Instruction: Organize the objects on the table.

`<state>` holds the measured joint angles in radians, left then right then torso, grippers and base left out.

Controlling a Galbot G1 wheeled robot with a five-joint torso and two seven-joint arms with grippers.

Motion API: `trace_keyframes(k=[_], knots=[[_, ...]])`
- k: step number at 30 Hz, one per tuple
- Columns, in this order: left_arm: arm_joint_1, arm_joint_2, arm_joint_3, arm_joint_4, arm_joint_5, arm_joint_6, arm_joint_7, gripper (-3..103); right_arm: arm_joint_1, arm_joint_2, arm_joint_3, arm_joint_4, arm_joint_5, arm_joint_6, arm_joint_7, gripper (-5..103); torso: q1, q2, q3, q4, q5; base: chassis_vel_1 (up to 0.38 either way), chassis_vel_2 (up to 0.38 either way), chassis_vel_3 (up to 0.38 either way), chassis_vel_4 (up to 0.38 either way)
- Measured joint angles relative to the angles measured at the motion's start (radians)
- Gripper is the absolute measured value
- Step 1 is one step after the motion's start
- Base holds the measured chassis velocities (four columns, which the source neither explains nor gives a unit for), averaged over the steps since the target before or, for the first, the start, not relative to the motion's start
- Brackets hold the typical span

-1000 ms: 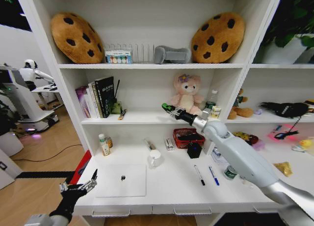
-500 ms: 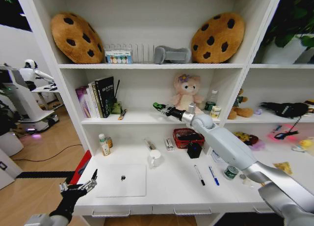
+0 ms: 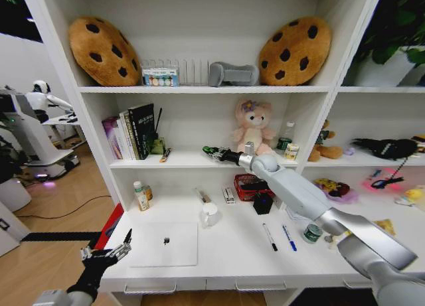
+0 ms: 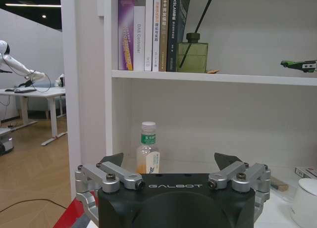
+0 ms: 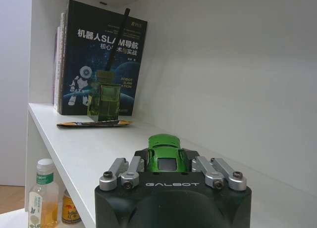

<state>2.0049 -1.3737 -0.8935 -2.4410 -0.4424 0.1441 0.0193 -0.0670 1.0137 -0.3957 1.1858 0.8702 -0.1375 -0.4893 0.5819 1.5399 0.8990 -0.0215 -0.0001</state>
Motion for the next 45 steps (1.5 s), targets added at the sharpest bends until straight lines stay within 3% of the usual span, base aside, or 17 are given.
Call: trace_keyframes(k=[10, 20, 24, 27, 34, 39, 43, 45], knots=[[0.000, 0.000, 0.000, 0.000, 0.000, 0.000, 0.000, 100, 0.018, 0.035, -0.022, -0.031, -0.010, -0.008, -0.013, 36, 0.000, 0.000, 0.000, 0.0000, 0.0000, 0.000, 0.000, 0.000, 0.000], [0.000, 0.000, 0.000, 0.000, 0.000, 0.000, 0.000, 100, 0.007, -0.006, -0.008, 0.021, -0.012, -0.033, -0.014, 33, 0.000, 0.000, 0.000, -0.0004, 0.0001, 0.000, 0.000, 0.000, 0.000], [0.000, 0.000, 0.000, 0.000, 0.000, 0.000, 0.000, 100, 0.003, -0.012, -0.006, 0.024, -0.015, -0.029, -0.010, 43, 0.000, 0.000, 0.000, -0.0002, 0.0002, 0.000, 0.000, 0.000, 0.000], [0.000, 0.000, 0.000, 0.000, 0.000, 0.000, 0.000, 100, 0.005, -0.012, -0.009, 0.015, -0.021, -0.019, -0.004, 60, 0.000, 0.000, 0.000, -0.0001, 0.0002, 0.000, 0.000, 0.000, 0.000], [0.000, 0.000, 0.000, 0.000, 0.000, 0.000, 0.000, 100, 0.009, -0.010, -0.002, 0.022, -0.016, -0.008, 0.020, 82, 0.000, 0.000, 0.000, 0.0000, 0.0002, 0.000, 0.000, 0.000, 0.000], [0.000, 0.000, 0.000, 0.000, 0.000, 0.000, 0.000, 100, -0.023, -0.048, 0.110, 0.172, -0.018, -0.052, 0.124, 99, 0.000, 0.000, 0.000, 0.0001, -0.0001, 0.000, 0.000, 0.000, 0.000], [0.000, 0.000, 0.000, 0.000, 0.000, 0.000, 0.000, 100, -0.074, -0.099, 0.182, 0.290, 0.002, -0.099, 0.188, 100, 0.000, 0.000, 0.000, -0.0001, -0.0001, 0.000, 0.000, 0.000, 0.000], [0.000, 0.000, 0.000, 0.000, 0.000, 0.000, 0.000, 100, -0.146, -0.140, 0.248, 0.409, 0.033, -0.124, 0.258, 100, 0.000, 0.000, 0.000, -0.0006, 0.0003, 0.000, 0.000, 0.000, 0.000]])
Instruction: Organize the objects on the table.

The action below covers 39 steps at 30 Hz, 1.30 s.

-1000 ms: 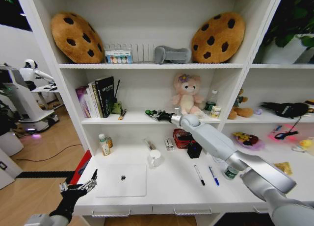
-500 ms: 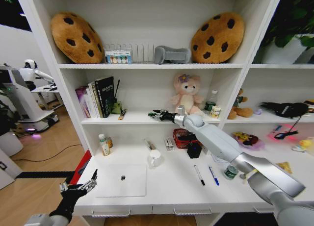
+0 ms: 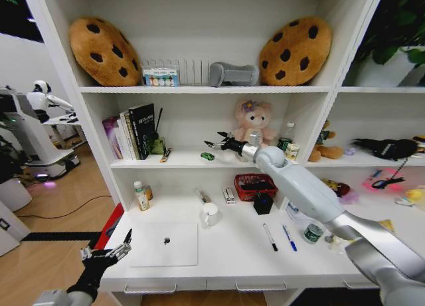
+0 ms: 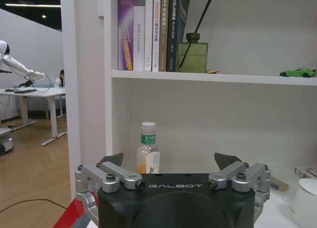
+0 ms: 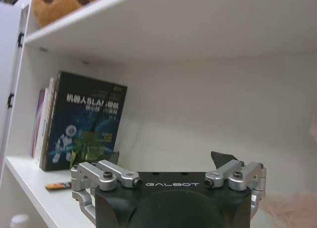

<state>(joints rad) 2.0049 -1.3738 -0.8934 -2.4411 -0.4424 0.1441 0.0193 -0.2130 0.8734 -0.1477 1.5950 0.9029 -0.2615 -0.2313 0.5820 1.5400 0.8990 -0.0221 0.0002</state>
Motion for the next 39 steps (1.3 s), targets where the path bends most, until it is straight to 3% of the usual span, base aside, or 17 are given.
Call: trace_keyframes(k=[1, 2, 4, 8, 11, 13, 16, 17, 20, 21, 23, 25, 30, 31, 32, 35, 39], knots=[[0.000, 0.000, 0.000, 0.000, 0.000, 0.000, 0.000, 100, -0.057, -0.027, 0.044, 0.084, 0.024, 0.009, 0.061, 100, 0.000, 0.000, 0.000, 0.0007, -0.0002, 0.000, 0.000, 0.000, 0.000], [0.000, 0.000, 0.000, 0.000, 0.000, 0.000, 0.000, 100, -0.057, -0.027, 0.044, 0.084, 0.024, 0.009, 0.061, 100, 0.000, 0.000, 0.000, 0.0007, -0.0002, 0.000, 0.000, 0.000, 0.000], [0.000, 0.000, 0.000, 0.000, 0.000, 0.000, 0.000, 100, -0.219, -0.078, 0.143, 0.238, 0.054, 0.063, 0.180, 100, 0.000, 0.000, 0.000, 0.0004, 0.0003, 0.000, 0.000, 0.000, 0.000], [0.000, 0.000, 0.000, 0.000, 0.000, 0.000, 0.000, 100, -0.374, -0.154, 0.250, 0.362, 0.068, 0.100, 0.202, 100, 0.000, 0.000, 0.000, 0.0004, 0.0000, 0.000, 0.000, 0.000, 0.000], [0.000, 0.000, 0.000, 0.000, 0.000, 0.000, 0.000, 100, -0.654, -0.198, 0.465, 0.521, 0.052, 0.113, 0.167, 100, 0.000, 0.000, 0.000, -0.0002, 0.0004, 0.000, 0.000, 0.000, 0.000], [0.000, 0.000, 0.000, 0.000, 0.000, 0.000, 0.000, 100, -0.738, -0.195, 0.528, 0.557, 0.045, 0.110, 0.172, 100, 0.000, 0.000, 0.000, 0.0003, 0.0003, 0.000, 0.000, 0.000, 0.000], [0.000, 0.000, 0.000, 0.000, 0.000, 0.000, 0.000, 100, -1.028, -0.130, 0.745, 0.652, -0.010, 0.096, 0.189, 100, 0.000, 0.000, 0.000, 0.0008, -0.0001, 0.000, 0.000, 0.000, 0.000], [0.000, 0.000, 0.000, 0.000, 0.000, 0.000, 0.000, 100, -1.028, -0.130, 0.745, 0.652, -0.010, 0.096, 0.189, 100, 0.000, 0.000, 0.000, 0.0008, -0.0001, 0.000, 0.000, 0.000, 0.000], [0.000, 0.000, 0.000, 0.000, 0.000, 0.000, 0.000, 100, -1.275, -0.027, 0.897, 0.701, -0.094, 0.091, 0.208, 100, 0.000, 0.000, 0.000, -0.0001, -0.0002, 0.000, 0.000, 0.000, 0.000], [0.000, 0.000, 0.000, 0.000, 0.000, 0.000, 0.000, 100, -1.275, -0.027, 0.897, 0.701, -0.094, 0.091, 0.208, 100, 0.000, 0.000, 0.000, -0.0001, -0.0002, 0.000, 0.000, 0.000, 0.000], [0.000, 0.000, 0.000, 0.000, 0.000, 0.000, 0.000, 100, -1.403, 0.039, 0.976, 0.686, -0.148, 0.117, 0.208, 100, 0.000, 0.000, 0.000, 0.0003, -0.0004, 0.000, 0.000, 0.000, 0.000], [0.000, 0.000, 0.000, 0.000, 0.000, 0.000, 0.000, 100, -1.434, 0.056, 0.992, 0.664, -0.168, 0.139, 0.201, 100, 0.000, 0.000, 0.000, 0.0004, -0.0004, 0.000, 0.000, 0.000, 0.000], [0.000, 0.000, 0.000, 0.000, 0.000, 0.000, 0.000, 100, -1.511, 0.119, 1.040, 0.543, -0.206, 0.303, 0.102, 102, 0.000, 0.000, 0.000, 0.0009, -0.0002, 0.000, 0.000, 0.000, 0.000], [0.000, 0.000, 0.000, 0.000, 0.000, 0.000, 0.000, 100, -1.525, 0.137, 1.048, 0.529, -0.210, 0.324, 0.097, 98, 0.000, 0.000, 0.000, 0.0007, -0.0001, 0.000, 0.000, 0.000, 0.000], [0.000, 0.000, 0.000, 0.000, 0.000, 0.000, 0.000, 100, -1.525, 0.137, 1.048, 0.529, -0.210, 0.324, 0.097, 98, 0.000, 0.000, 0.000, 0.0007, -0.0001, 0.000, 0.000, 0.000, 0.000], [0.000, 0.000, 0.000, 0.000, 0.000, 0.000, 0.000, 100, -1.562, 0.209, 1.056, 0.507, -0.223, 0.348, 0.096, 85, 0.000, 0.000, 0.000, 0.0003, -0.0002, 0.000, 0.000, 0.000, 0.000], [0.000, 0.000, 0.000, 0.000, 0.000, 0.000, 0.000, 100, -1.571, 0.267, 1.043, 0.485, -0.233, 0.349, 0.076, 84, 0.000, 0.000, 0.000, 0.0002, -0.0003, 0.000, 0.000, 0.000, 0.000]])
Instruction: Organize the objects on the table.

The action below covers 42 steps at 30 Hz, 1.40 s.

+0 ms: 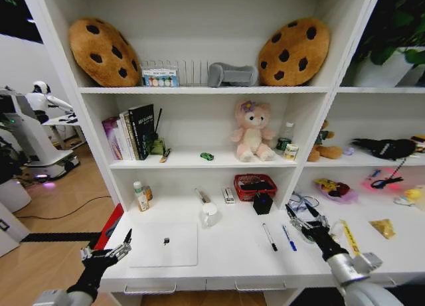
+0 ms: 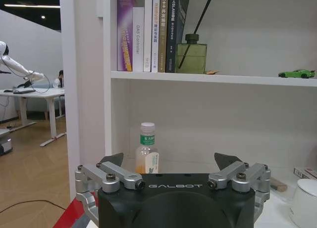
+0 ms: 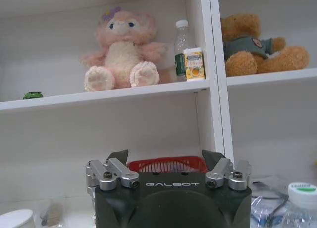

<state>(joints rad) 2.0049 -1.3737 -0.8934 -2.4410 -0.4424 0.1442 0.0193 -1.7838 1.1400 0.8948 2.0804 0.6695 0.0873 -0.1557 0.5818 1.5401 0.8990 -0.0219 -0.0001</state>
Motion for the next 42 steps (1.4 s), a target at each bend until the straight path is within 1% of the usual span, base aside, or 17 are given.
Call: trace_keyframes(k=[5, 11, 18, 20, 21, 22, 23, 25, 26, 27, 28, 29, 31, 33, 35, 39, 42], knots=[[0.000, 0.000, 0.000, 0.000, 0.000, 0.000, 0.000, 100, 0.022, 0.011, -0.029, -0.020, -0.012, 0.000, -0.013, 86, 0.000, 0.000, 0.000, 0.0003, -0.0001, 0.000, 0.000, 0.000, 0.000], [0.000, 0.000, 0.000, 0.000, 0.000, 0.000, 0.000, 100, 0.088, -0.007, -0.084, -0.097, -0.026, 0.000, -0.025, 97, 0.000, 0.000, 0.000, 0.0002, 0.0001, -0.060, -0.084, 0.071, 0.068], [0.000, 0.000, 0.000, 0.000, 0.000, 0.000, 0.000, 100, 0.129, -0.001, -0.148, -0.129, -0.054, 0.014, -0.012, 100, 0.000, 0.000, 0.000, 0.0002, 0.0003, -0.179, -0.197, 0.181, 0.173], [0.000, 0.000, 0.000, 0.000, 0.000, 0.000, 0.000, 100, 0.150, 0.000, -0.193, -0.132, -0.069, 0.013, 0.025, 100, 0.000, 0.000, 0.000, 0.0002, 0.0003, -0.147, -0.204, 0.167, 0.143], [0.000, 0.000, 0.000, 0.000, 0.000, 0.000, 0.001, 100, 0.164, -0.001, -0.227, -0.130, -0.078, -0.007, 0.061, 100, 0.000, 0.000, 0.000, 0.0009, 0.0011, -0.053, -0.161, 0.129, 0.077], [0.000, 0.000, 0.000, 0.000, 0.000, 0.000, 0.001, 100, 0.164, -0.001, -0.227, -0.130, -0.078, -0.007, 0.061, 100, 0.000, 0.000, 0.000, 0.0009, 0.0011, -0.053, -0.161, 0.129, 0.077], [0.000, 0.000, 0.000, 0.000, 0.000, 0.000, 0.000, 100, 0.176, 0.000, -0.253, -0.126, -0.085, -0.028, 0.095, 100, 0.000, 0.000, 0.000, 0.0002, 0.0011, -0.053, -0.071, 0.086, 0.077], [0.000, 0.000, 0.000, 0.000, 0.000, 0.000, 0.001, 100, 0.202, 0.008, -0.308, -0.119, -0.100, -0.076, 0.172, 100, 0.000, 0.000, 0.000, -0.0005, -0.0010, -0.001, -0.035, 0.012, 0.006], [0.000, 0.000, 0.000, 0.000, 0.000, 0.000, 0.001, 100, 0.202, 0.008, -0.308, -0.119, -0.100, -0.076, 0.172, 100, 0.000, 0.000, 0.000, -0.0005, -0.0010, 0.000, 0.000, 0.000, 0.000], [0.000, 0.000, 0.000, 0.000, 0.000, 0.000, 0.000, 100, 0.219, 0.013, -0.343, -0.120, -0.101, -0.106, 0.212, 100, 0.000, 0.000, 0.000, 0.0000, 0.0001, -0.037, 0.071, -0.017, -0.050], [0.000, 0.000, 0.000, 0.000, 0.000, 0.000, 0.000, 100, 0.239, 0.017, -0.379, -0.127, -0.100, -0.132, 0.247, 100, 0.000, 0.000, 0.000, 0.0003, -0.0001, 0.043, 0.071, -0.058, -0.033], [0.000, 0.000, 0.000, 0.000, 0.000, 0.000, 0.000, 100, 0.239, 0.017, -0.379, -0.127, -0.100, -0.132, 0.247, 100, 0.000, 0.000, 0.000, 0.0003, -0.0001, 0.043, 0.071, -0.058, -0.033], [0.000, 0.000, 0.000, 0.000, 0.000, 0.000, 0.000, 100, 0.275, 0.023, -0.432, -0.153, -0.102, -0.164, 0.280, 100, 0.000, 0.000, 0.000, 0.0007, -0.0004, 0.056, 0.072, -0.042, -0.071], [0.000, 0.000, 0.000, 0.000, 0.000, 0.000, 0.000, 100, 0.293, 0.026, -0.452, -0.166, -0.103, -0.179, 0.290, 100, 0.000, 0.000, 0.000, 0.0006, -0.0002, 0.043, 0.054, -0.021, -0.033], [0.000, 0.000, 0.000, 0.000, 0.000, 0.000, 0.000, 100, 0.322, 0.030, -0.478, -0.191, -0.103, -0.218, 0.317, 100, 0.000, 0.000, 0.000, 0.0000, -0.0001, 0.000, 0.000, 0.000, 0.000], [0.000, 0.000, 0.000, 0.000, 0.000, 0.000, 0.000, 100, 0.339, 0.021, -0.488, -0.219, -0.105, -0.234, 0.322, 100, 0.000, 0.000, 0.000, 0.0000, 0.0002, 0.000, 0.000, 0.000, 0.000], [0.000, 0.000, 0.000, 0.000, 0.000, 0.000, 0.000, 100, 0.369, -0.009, -0.510, -0.258, -0.101, -0.249, 0.322, 100, 0.000, 0.000, 0.000, 0.0000, 0.0001, 0.000, 0.000, 0.000, 0.000]])
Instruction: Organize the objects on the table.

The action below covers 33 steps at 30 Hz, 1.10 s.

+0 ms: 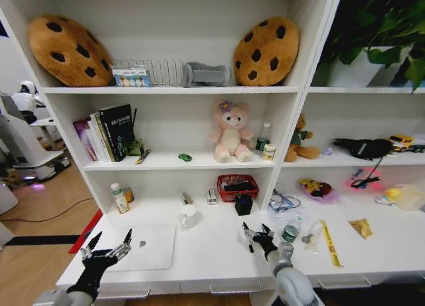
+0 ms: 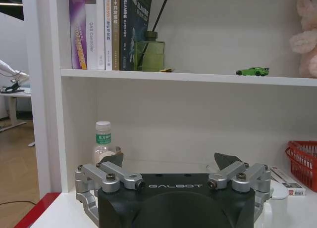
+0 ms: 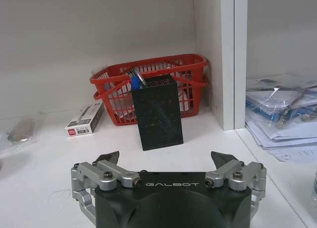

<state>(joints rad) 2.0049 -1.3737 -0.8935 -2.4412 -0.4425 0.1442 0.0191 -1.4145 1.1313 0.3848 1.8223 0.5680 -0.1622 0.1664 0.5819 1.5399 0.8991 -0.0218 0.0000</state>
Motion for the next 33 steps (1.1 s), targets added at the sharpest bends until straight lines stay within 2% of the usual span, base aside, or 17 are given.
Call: trace_keyframes(k=[4, 10, 17, 23, 30, 33], knots=[[0.000, 0.000, 0.000, 0.000, 0.000, 0.000, 0.000, 100, 0.023, -0.019, -0.019, -0.008, 0.010, -0.014, 0.001, 100, 0.000, 0.000, 0.000, 0.0001, 0.0000, 0.000, 0.000, 0.000, 0.000], [0.000, 0.000, 0.000, 0.000, 0.000, 0.000, 0.000, 100, 0.090, -0.083, -0.108, -0.006, 0.069, -0.072, 0.054, 100, 0.000, 0.000, 0.000, 0.0002, 0.0000, 0.000, 0.000, 0.000, 0.000], [0.000, 0.000, 0.000, 0.000, 0.000, 0.000, 0.000, 100, 0.114, -0.081, -0.162, -0.018, 0.108, -0.091, 0.110, 100, 0.000, 0.000, 0.000, 0.0000, -0.0003, 0.000, 0.000, 0.000, 0.000], [0.000, 0.000, 0.000, 0.000, 0.000, 0.000, 0.000, 100, 0.147, -0.048, -0.200, -0.054, 0.121, -0.098, 0.166, 100, 0.000, 0.000, 0.000, 0.0002, 0.0001, 0.000, 0.000, 0.000, 0.000], [0.000, 0.000, 0.000, 0.000, 0.000, 0.000, 0.000, 100, 0.182, -0.048, -0.222, -0.090, 0.125, -0.104, 0.175, 102, 0.000, 0.000, 0.000, 0.0002, -0.0001, 0.000, 0.000, 0.000, 0.000], [0.000, 0.000, 0.000, 0.000, 0.000, 0.000, 0.000, 100, 0.192, -0.053, -0.230, -0.098, 0.124, -0.105, 0.180, 100, 0.000, 0.000, 0.000, 0.0003, -0.0001, 0.000, 0.000, 0.000, 0.000]])
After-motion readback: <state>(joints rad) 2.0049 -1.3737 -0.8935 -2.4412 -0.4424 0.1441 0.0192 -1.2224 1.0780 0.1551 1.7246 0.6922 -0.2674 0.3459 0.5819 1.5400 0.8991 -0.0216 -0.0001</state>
